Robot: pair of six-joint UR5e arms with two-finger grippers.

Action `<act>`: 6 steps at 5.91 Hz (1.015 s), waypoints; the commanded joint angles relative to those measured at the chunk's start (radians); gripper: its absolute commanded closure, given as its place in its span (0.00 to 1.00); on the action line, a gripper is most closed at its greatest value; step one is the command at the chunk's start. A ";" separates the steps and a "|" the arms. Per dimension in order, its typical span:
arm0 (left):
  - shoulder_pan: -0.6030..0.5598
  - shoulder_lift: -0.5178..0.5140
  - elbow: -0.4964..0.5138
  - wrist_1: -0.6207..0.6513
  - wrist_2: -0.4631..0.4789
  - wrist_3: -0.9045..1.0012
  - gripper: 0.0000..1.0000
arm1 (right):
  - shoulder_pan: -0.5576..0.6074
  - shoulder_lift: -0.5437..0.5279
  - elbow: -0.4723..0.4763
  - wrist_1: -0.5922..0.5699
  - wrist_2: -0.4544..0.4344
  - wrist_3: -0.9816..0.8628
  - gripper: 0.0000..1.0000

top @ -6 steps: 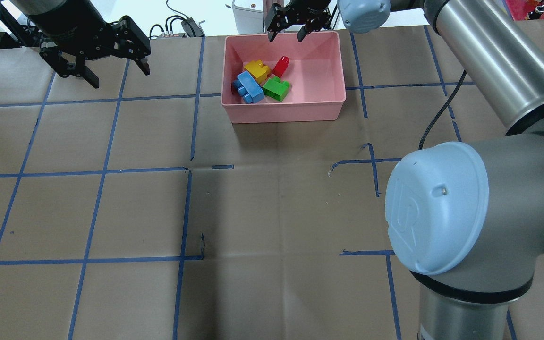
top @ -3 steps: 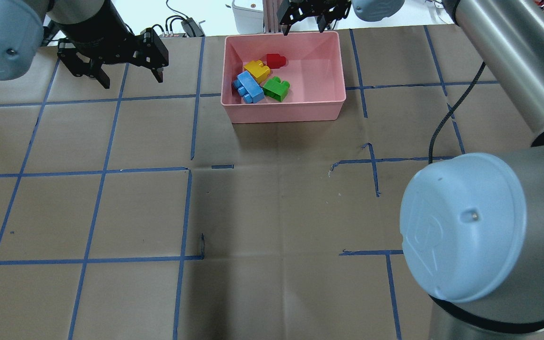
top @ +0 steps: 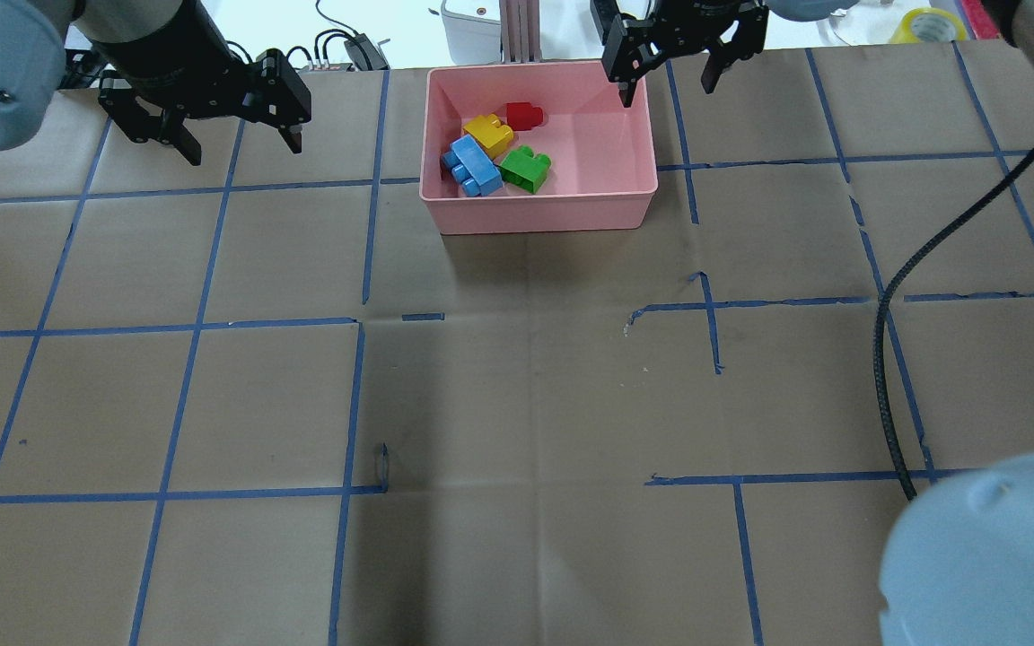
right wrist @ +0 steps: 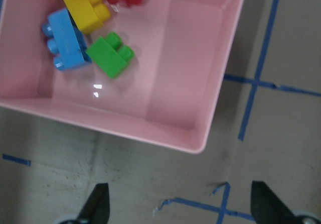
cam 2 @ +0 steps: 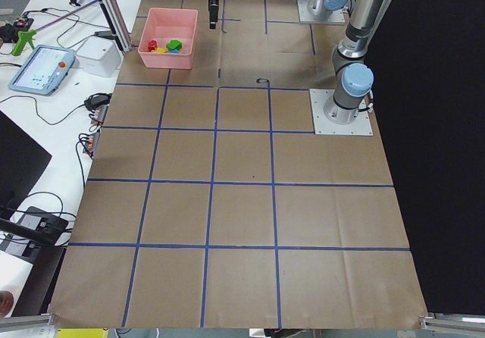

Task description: Put all blocks into box

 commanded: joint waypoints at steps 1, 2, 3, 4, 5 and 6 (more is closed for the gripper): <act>0.008 0.006 -0.002 -0.003 0.002 0.026 0.01 | 0.001 -0.265 0.221 0.010 -0.018 0.071 0.00; 0.012 0.011 0.000 -0.007 0.002 0.060 0.01 | 0.001 -0.347 0.310 -0.001 -0.009 0.073 0.00; 0.012 0.012 0.000 -0.012 0.001 0.063 0.01 | 0.001 -0.369 0.321 0.000 -0.017 0.062 0.00; 0.012 0.015 0.000 -0.017 -0.001 0.066 0.01 | 0.001 -0.371 0.343 0.007 -0.020 0.068 0.00; 0.012 0.017 0.000 -0.024 -0.026 0.066 0.01 | 0.001 -0.370 0.346 0.010 -0.018 0.062 0.00; 0.012 0.018 0.000 -0.026 -0.025 0.066 0.01 | 0.001 -0.362 0.345 0.016 -0.020 0.064 0.00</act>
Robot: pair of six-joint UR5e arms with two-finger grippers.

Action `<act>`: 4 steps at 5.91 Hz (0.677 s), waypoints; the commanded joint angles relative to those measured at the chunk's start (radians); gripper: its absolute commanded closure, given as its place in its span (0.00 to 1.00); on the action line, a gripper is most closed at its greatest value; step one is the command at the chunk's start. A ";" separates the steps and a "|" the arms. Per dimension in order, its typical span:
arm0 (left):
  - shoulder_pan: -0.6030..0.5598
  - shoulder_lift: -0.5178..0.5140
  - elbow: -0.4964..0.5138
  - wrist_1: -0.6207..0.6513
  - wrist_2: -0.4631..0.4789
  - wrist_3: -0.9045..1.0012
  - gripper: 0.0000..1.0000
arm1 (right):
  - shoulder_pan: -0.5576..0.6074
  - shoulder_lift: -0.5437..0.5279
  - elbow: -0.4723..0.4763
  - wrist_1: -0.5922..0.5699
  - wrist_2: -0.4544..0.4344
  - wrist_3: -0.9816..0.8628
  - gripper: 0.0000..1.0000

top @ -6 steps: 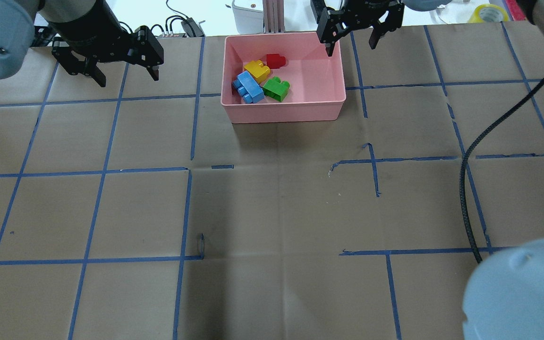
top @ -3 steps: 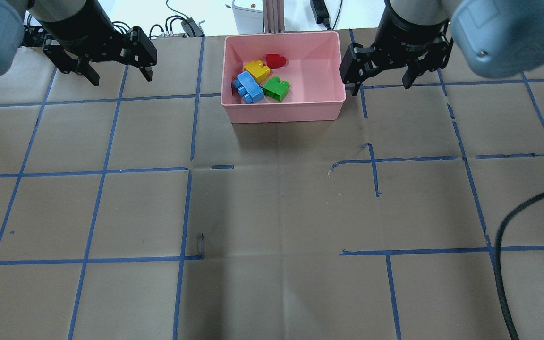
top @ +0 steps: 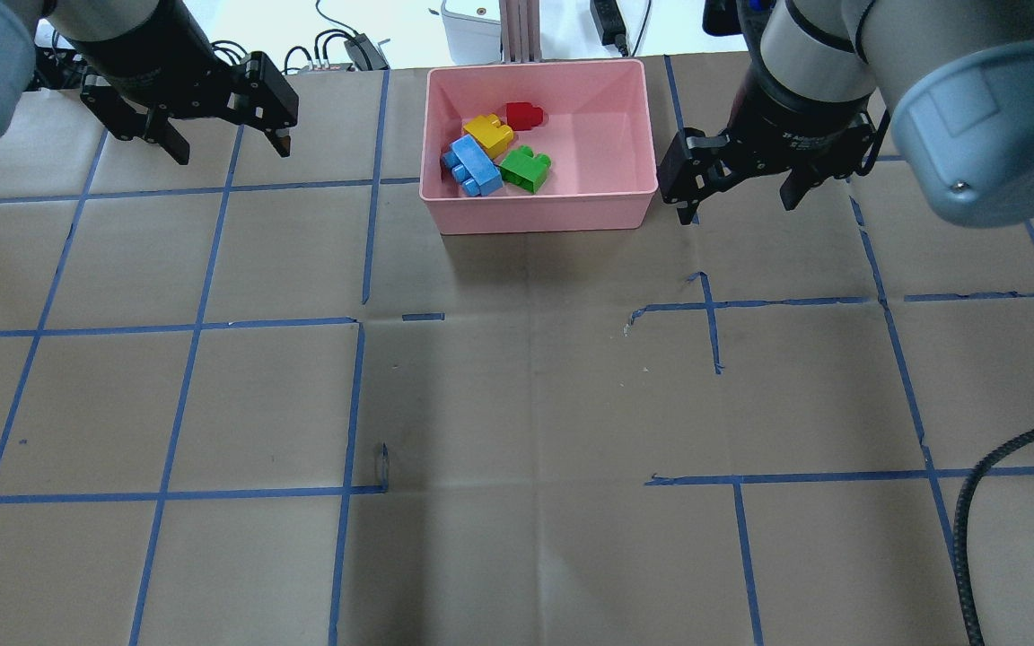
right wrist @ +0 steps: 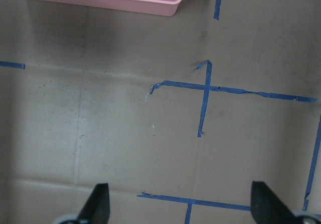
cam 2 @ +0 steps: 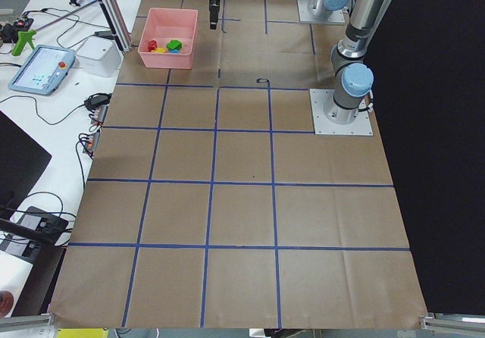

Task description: Put all blocks into box

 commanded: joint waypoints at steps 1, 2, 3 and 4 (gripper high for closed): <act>-0.001 0.002 0.000 -0.006 -0.003 0.000 0.01 | 0.000 0.001 0.014 0.007 0.001 0.012 0.00; -0.001 0.002 0.000 -0.008 -0.002 0.000 0.01 | -0.002 -0.003 0.055 -0.001 0.001 0.014 0.00; -0.001 0.002 0.000 -0.009 -0.003 0.000 0.01 | -0.009 -0.006 0.063 -0.013 -0.001 0.014 0.00; -0.001 0.002 0.000 -0.008 -0.003 0.000 0.01 | -0.014 -0.006 0.063 -0.013 -0.001 0.015 0.00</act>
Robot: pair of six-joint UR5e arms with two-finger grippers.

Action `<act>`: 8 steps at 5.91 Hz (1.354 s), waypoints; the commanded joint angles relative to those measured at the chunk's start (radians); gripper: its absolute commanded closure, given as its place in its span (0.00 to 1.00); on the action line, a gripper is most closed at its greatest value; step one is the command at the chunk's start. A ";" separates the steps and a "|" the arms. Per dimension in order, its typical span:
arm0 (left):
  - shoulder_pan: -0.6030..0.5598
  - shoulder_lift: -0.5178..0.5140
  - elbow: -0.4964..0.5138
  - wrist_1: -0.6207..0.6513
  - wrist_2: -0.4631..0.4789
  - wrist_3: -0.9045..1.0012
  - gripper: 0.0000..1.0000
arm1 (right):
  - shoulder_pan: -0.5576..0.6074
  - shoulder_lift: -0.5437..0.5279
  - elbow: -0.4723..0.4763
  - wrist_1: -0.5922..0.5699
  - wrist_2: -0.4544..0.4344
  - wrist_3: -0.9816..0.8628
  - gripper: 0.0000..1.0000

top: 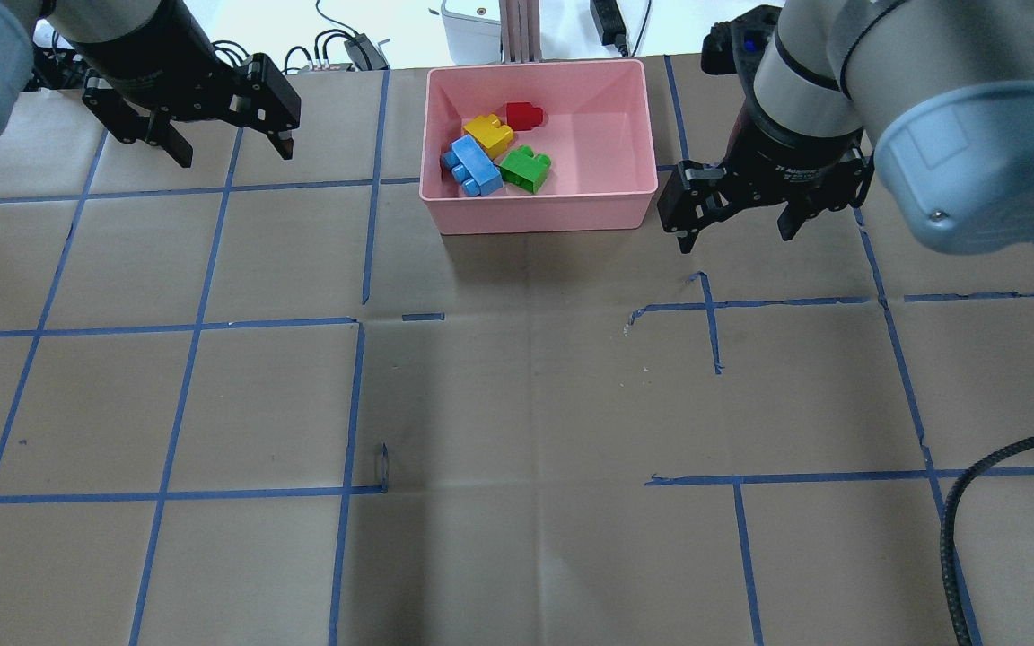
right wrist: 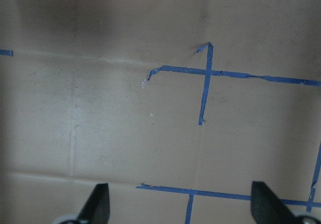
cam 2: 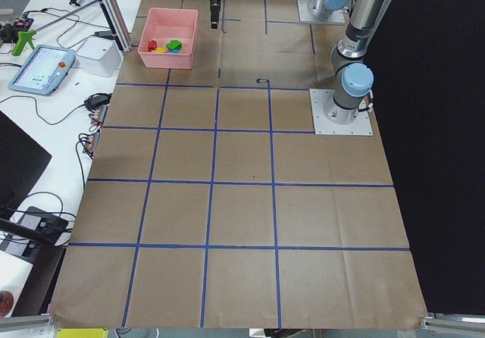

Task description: Put all blocks into box

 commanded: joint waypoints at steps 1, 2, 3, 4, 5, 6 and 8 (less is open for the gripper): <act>0.000 0.000 0.000 0.000 -0.002 0.000 0.01 | -0.016 -0.001 0.002 -0.002 0.000 0.004 0.00; 0.000 0.000 0.000 0.000 -0.002 0.000 0.01 | -0.017 0.000 -0.012 -0.003 0.001 0.020 0.00; 0.000 0.000 0.000 0.000 -0.002 0.000 0.01 | -0.017 0.000 -0.006 -0.004 0.001 0.032 0.00; 0.000 0.002 0.000 0.002 -0.002 0.000 0.01 | -0.019 0.000 -0.009 -0.004 0.001 0.031 0.00; -0.002 0.002 0.000 0.000 -0.002 0.000 0.01 | -0.023 0.000 -0.006 -0.004 0.001 0.026 0.00; -0.005 0.000 0.002 0.002 -0.005 0.000 0.01 | -0.024 0.005 -0.009 -0.004 0.004 0.026 0.00; -0.005 0.000 0.000 0.004 -0.006 0.000 0.01 | -0.024 0.008 -0.014 -0.004 0.006 0.024 0.00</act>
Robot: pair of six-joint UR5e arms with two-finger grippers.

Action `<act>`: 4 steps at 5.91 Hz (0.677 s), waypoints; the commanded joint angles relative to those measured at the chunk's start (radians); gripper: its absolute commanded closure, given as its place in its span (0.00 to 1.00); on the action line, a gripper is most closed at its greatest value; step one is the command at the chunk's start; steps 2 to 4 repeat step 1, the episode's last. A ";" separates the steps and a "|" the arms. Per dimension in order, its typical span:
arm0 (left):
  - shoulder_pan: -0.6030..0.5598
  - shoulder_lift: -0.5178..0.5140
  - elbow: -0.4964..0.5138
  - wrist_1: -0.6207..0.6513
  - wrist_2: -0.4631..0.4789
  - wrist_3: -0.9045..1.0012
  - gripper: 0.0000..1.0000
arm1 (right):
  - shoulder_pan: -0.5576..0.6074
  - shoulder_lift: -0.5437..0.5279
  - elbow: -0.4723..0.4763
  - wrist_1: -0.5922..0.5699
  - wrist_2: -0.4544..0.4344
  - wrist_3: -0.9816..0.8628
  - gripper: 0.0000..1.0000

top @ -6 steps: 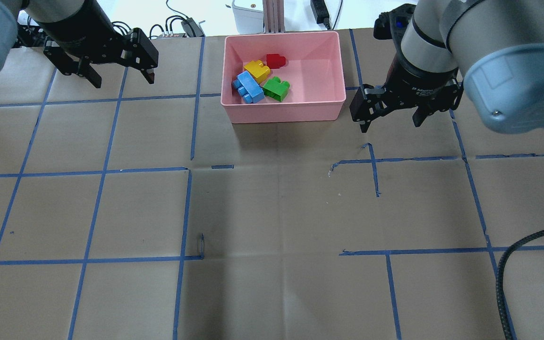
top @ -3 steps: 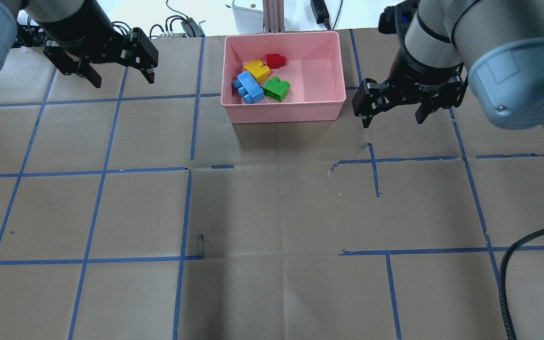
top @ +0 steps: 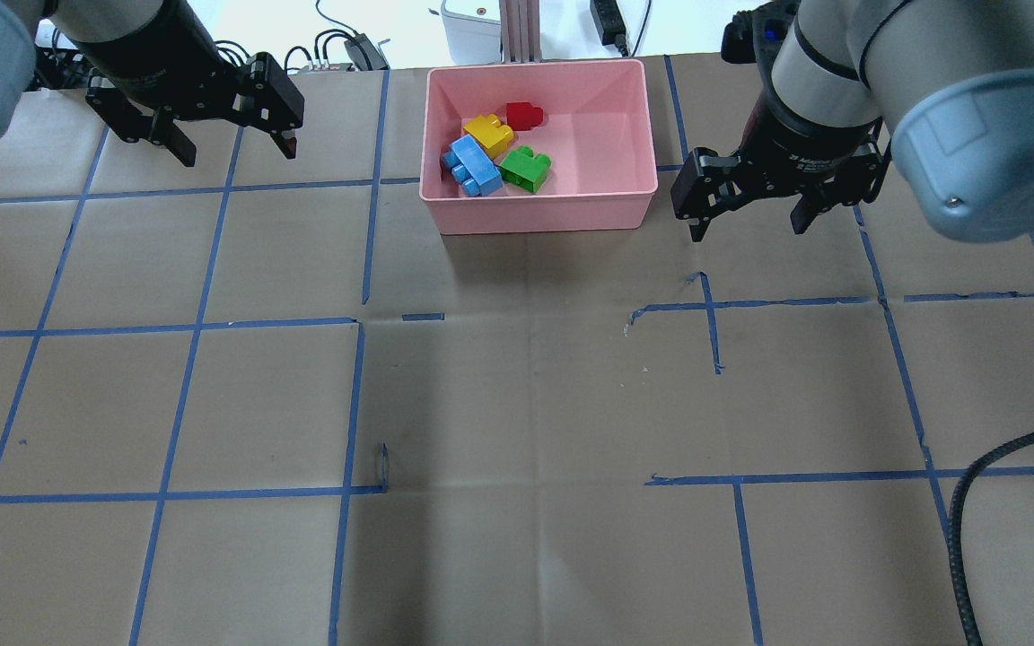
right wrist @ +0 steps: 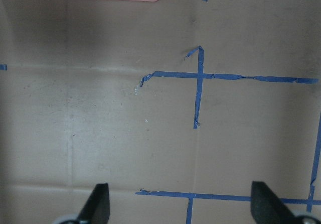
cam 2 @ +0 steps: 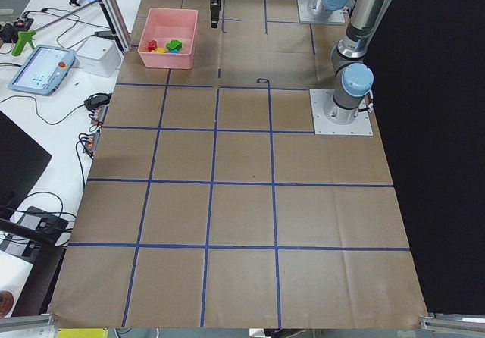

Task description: Put all blocks into box

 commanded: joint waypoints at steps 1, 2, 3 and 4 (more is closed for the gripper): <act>0.000 -0.002 0.001 0.001 -0.003 0.000 0.01 | 0.000 0.004 -0.003 -0.002 0.003 0.000 0.00; 0.000 -0.002 0.001 0.001 -0.003 0.000 0.01 | 0.000 0.004 -0.003 -0.002 0.003 0.000 0.00; 0.000 -0.002 0.001 0.001 -0.003 0.000 0.01 | 0.000 0.004 -0.003 -0.002 0.003 0.000 0.00; 0.000 -0.002 0.001 0.001 -0.003 0.000 0.01 | 0.000 0.004 -0.003 -0.002 0.003 0.000 0.00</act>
